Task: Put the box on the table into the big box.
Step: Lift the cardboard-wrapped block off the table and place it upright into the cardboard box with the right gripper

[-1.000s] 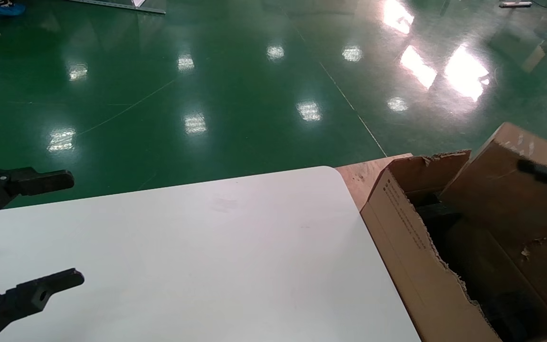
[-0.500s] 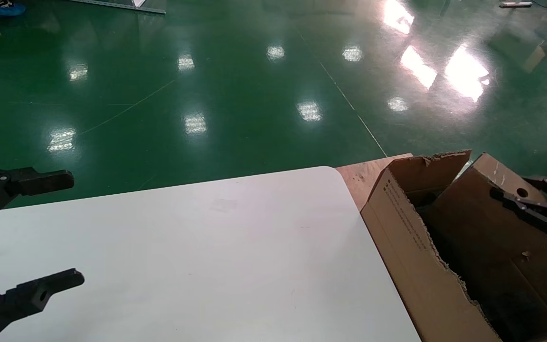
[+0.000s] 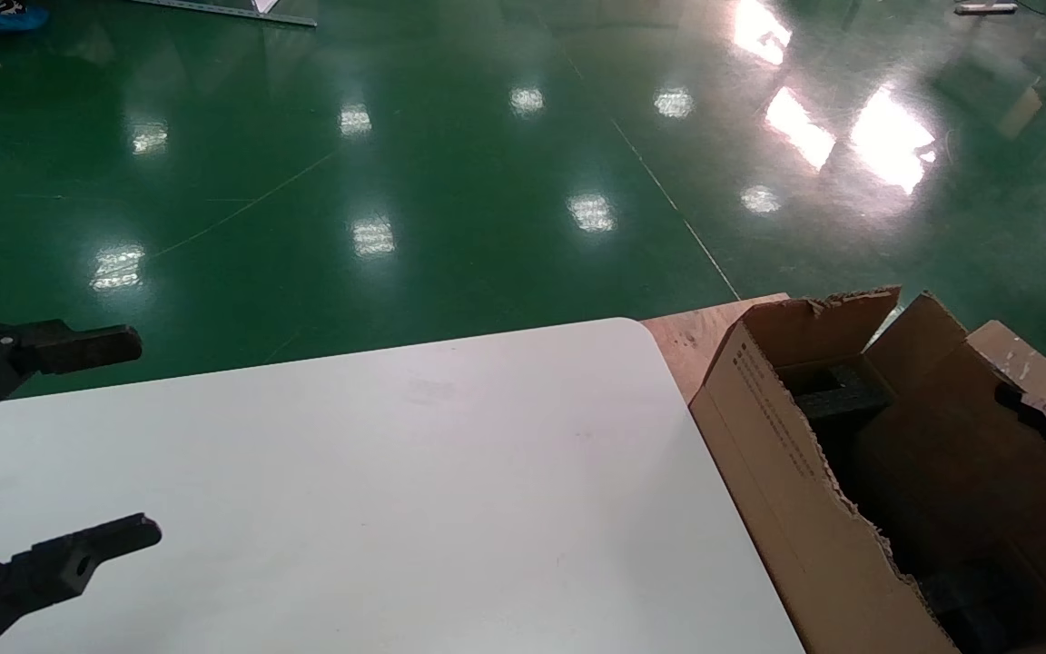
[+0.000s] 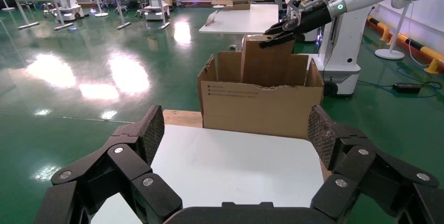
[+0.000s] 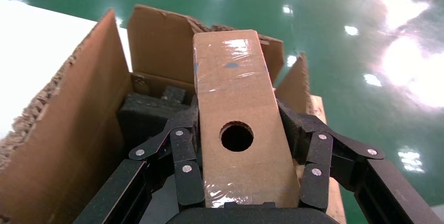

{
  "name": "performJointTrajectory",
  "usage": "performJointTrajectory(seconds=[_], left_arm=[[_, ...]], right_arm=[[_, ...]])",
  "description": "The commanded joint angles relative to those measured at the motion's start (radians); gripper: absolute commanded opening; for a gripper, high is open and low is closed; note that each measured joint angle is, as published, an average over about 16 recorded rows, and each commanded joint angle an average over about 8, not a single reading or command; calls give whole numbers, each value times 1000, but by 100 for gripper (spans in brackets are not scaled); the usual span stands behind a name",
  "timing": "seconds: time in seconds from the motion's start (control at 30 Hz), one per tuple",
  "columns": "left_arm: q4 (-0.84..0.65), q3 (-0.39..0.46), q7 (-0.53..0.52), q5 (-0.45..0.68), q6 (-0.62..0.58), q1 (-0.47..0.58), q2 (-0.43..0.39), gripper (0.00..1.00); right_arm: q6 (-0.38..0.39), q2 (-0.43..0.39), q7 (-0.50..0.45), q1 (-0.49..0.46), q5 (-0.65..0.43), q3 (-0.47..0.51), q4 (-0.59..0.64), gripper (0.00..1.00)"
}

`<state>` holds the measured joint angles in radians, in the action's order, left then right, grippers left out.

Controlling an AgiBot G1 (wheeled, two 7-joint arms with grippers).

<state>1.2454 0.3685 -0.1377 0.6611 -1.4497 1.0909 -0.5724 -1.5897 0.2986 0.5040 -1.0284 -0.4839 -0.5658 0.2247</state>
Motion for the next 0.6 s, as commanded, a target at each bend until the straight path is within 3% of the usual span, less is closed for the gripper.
performJointTrajectory(seconds=[0.03, 0.6], left_arm=[[0, 0, 0, 0, 0, 0, 0, 100], [0, 0, 0, 0, 0, 0, 0, 100]], right_arm=[[0, 0, 2, 14, 6, 13, 18, 0], [1, 39, 16, 25, -16, 83, 138, 0]])
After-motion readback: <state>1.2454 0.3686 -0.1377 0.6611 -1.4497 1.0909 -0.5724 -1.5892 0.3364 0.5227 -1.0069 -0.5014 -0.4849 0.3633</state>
